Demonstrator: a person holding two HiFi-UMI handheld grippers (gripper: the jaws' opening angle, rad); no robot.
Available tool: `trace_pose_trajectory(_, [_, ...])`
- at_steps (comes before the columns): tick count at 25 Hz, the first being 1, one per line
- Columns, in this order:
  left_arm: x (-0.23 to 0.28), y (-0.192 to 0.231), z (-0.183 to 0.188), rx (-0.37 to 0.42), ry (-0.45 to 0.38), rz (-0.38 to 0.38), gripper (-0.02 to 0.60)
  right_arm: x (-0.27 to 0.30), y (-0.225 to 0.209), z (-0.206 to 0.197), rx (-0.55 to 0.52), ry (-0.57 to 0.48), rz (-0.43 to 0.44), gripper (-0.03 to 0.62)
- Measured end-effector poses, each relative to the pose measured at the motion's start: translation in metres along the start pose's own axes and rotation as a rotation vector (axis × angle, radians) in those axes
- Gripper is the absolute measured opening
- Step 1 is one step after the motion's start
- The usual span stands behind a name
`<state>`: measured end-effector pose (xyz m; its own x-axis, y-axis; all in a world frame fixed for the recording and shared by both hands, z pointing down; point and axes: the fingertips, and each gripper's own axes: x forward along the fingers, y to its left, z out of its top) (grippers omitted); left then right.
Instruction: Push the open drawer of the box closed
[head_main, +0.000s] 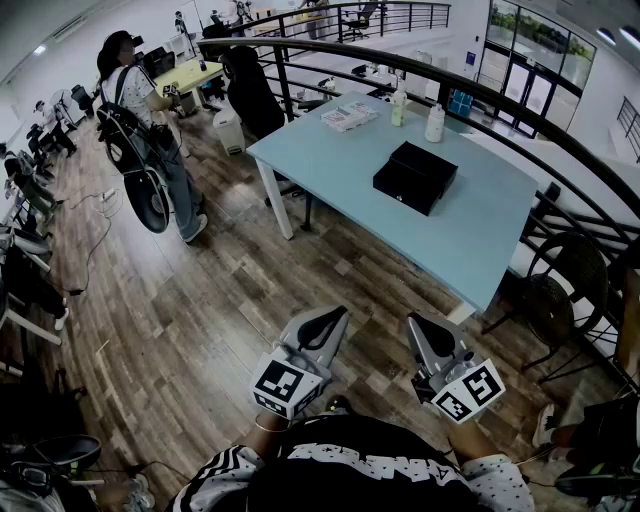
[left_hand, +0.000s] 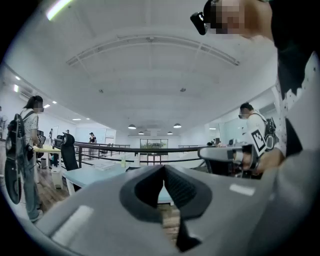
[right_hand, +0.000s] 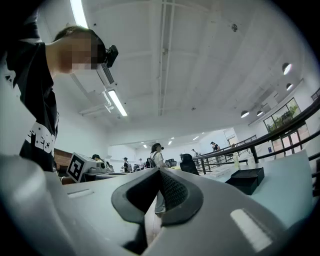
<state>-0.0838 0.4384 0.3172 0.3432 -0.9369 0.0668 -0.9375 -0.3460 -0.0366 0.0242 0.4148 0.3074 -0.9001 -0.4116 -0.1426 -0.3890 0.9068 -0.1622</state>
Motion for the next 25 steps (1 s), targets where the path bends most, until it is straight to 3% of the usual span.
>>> trace_pose_trajectory(18, [0.032, 0.045, -0.006, -0.007, -0.028, -0.085, 0.0, 0.042, -0.029, -0.008, 0.056, -0.031, -0.058, 0.003])
trace_pose_trajectory(25, [0.027, 0.076, -0.01, -0.02, -0.033, -0.075, 0.0, 0.071, -0.02, -0.003, 0.072, -0.093, -0.024, 0.003])
